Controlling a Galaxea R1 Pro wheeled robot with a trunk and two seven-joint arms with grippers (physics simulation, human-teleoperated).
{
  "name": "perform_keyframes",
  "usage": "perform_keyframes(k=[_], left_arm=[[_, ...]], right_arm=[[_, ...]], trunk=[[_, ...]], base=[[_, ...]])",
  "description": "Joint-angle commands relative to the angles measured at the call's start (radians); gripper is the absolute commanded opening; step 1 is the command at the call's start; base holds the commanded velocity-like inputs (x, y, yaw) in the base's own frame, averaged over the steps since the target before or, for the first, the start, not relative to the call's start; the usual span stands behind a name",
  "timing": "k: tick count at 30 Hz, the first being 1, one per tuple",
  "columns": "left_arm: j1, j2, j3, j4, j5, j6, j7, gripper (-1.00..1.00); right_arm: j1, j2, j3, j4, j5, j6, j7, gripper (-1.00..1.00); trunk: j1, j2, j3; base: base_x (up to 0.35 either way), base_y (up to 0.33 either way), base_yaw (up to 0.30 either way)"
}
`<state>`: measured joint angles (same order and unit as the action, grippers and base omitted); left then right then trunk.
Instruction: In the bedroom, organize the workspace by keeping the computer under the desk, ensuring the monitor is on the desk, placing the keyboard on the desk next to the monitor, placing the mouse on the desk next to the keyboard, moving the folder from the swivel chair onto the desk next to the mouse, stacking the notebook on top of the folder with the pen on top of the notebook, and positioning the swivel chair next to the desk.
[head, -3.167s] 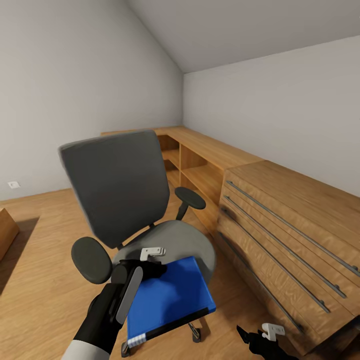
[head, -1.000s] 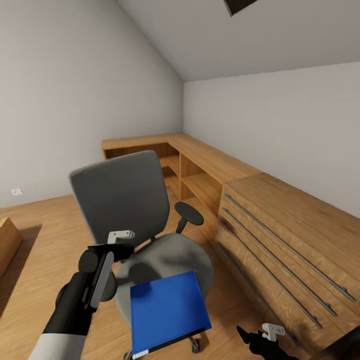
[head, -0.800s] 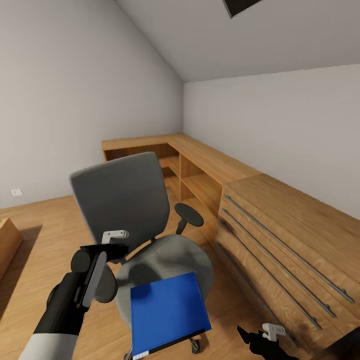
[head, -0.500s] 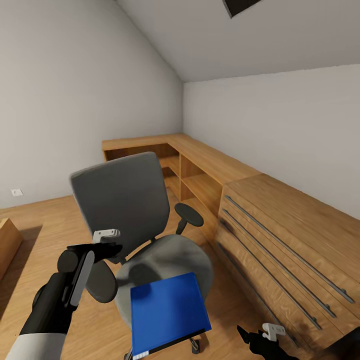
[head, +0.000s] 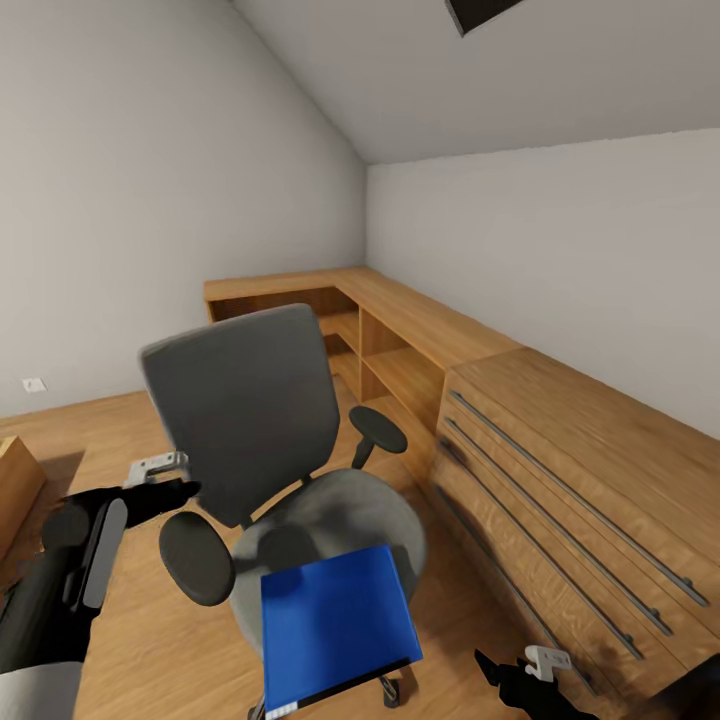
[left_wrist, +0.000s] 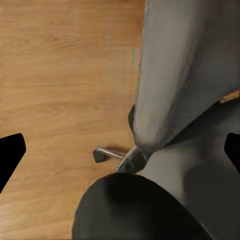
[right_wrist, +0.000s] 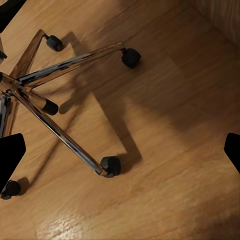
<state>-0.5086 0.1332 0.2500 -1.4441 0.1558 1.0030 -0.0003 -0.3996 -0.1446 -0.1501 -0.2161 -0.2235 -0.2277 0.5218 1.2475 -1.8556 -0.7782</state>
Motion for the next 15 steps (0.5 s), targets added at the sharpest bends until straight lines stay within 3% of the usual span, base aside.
perform_keyframes(k=[1,6,8,11,13,15], left_arm=[[-0.001,0.01,0.03,-0.001,0.004,0.005,-0.028,1.0],[-0.001,0.052,0.129,0.0,0.005,0.007,-0.084,1.0],[-0.001,0.063,0.151,0.002,0.006,0.007,-0.09,1.0],[-0.001,0.077,0.213,0.006,0.005,0.008,-0.097,1.0],[0.0,0.081,0.262,0.013,0.004,0.008,-0.099,1.0],[0.0,0.083,0.341,0.026,0.003,0.008,-0.1,1.0]], right_arm=[[-0.001,0.0,-0.005,0.002,-0.004,-0.001,0.007,1.0],[-0.001,0.0,-0.005,0.002,-0.004,-0.001,0.007,1.0],[-0.001,0.0,-0.005,0.002,-0.004,-0.001,0.005,1.0],[-0.001,0.0,-0.004,0.003,-0.004,-0.001,0.0,1.0],[-0.001,0.0,-0.004,0.003,-0.004,-0.001,-0.002,1.0],[-0.001,0.001,-0.004,0.003,-0.004,-0.001,-0.003,1.0]], trunk=[[0.0,0.0,-0.001],[0.0,0.0,-0.001],[0.0,0.0,-0.001],[0.0,0.0,-0.001],[0.0,0.0,-0.001],[0.0,0.0,-0.001]], base=[[0.0,0.0,0.0],[0.0,0.0,0.0],[0.0,0.0,0.0],[0.0,0.0,0.0],[0.0,0.0,0.0],[0.0,0.0,0.0]])
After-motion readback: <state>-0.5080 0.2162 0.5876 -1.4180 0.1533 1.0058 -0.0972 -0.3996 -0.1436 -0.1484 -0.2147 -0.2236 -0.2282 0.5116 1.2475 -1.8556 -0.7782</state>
